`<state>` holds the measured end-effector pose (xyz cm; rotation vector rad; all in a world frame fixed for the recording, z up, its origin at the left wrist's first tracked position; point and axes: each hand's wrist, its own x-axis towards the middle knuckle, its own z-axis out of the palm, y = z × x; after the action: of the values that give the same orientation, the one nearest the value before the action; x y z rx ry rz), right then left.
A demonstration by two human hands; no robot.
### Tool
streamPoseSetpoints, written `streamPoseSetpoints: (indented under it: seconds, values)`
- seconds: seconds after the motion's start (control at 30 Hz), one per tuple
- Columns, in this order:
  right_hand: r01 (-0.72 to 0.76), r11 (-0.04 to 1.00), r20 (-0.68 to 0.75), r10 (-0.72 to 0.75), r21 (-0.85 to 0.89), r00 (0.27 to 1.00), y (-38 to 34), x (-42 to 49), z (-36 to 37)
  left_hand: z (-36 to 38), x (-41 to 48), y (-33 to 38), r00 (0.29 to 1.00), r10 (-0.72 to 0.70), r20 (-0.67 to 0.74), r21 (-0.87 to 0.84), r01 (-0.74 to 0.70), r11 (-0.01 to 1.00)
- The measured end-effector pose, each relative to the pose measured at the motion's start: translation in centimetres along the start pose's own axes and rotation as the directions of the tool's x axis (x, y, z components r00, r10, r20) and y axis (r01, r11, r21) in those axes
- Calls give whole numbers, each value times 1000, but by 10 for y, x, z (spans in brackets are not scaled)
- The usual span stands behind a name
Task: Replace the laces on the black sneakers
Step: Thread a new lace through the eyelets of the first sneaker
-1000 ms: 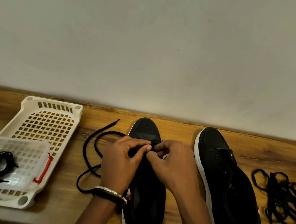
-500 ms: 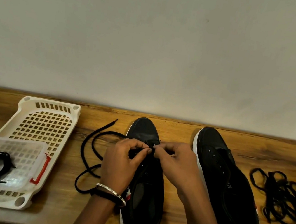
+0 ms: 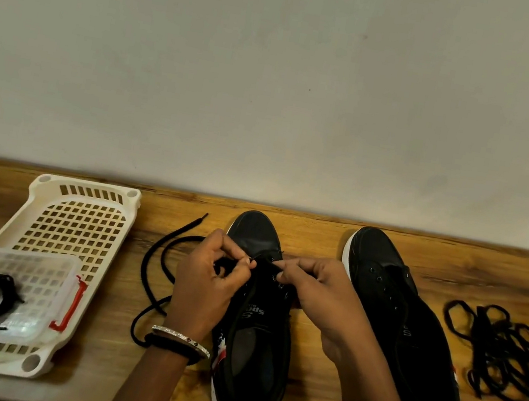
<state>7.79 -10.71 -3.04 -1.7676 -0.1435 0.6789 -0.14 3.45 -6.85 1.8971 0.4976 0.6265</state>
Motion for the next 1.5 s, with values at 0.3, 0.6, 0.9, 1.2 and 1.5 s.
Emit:
streamPoseSetpoints:
  seconds: [0.3, 0.6, 0.9, 1.2, 1.5]
  values:
    - [-20, 999, 3, 20, 34, 1000, -2, -3, -2, 3, -1, 1, 995, 92, 40, 165, -97, 982]
    - [-24, 996, 19, 22, 83, 1000, -1, -2, -2, 14, -3, 2, 989, 131, 65, 429, -146, 891]
    - [-41, 988, 34, 36, 146, 999, 4, 2, -2, 19, -2, -6, 1000, -28, -5, 273, 28, 962]
    - [73, 997, -144, -73, -6, 987, 21, 10, 11, 20, -3, -4, 992, -100, -78, 264, 118, 957]
    - [158, 917, -152, -226, -366, 962, 28, 19, 18, 17, -4, -2, 990, -120, -80, 279, 137, 950]
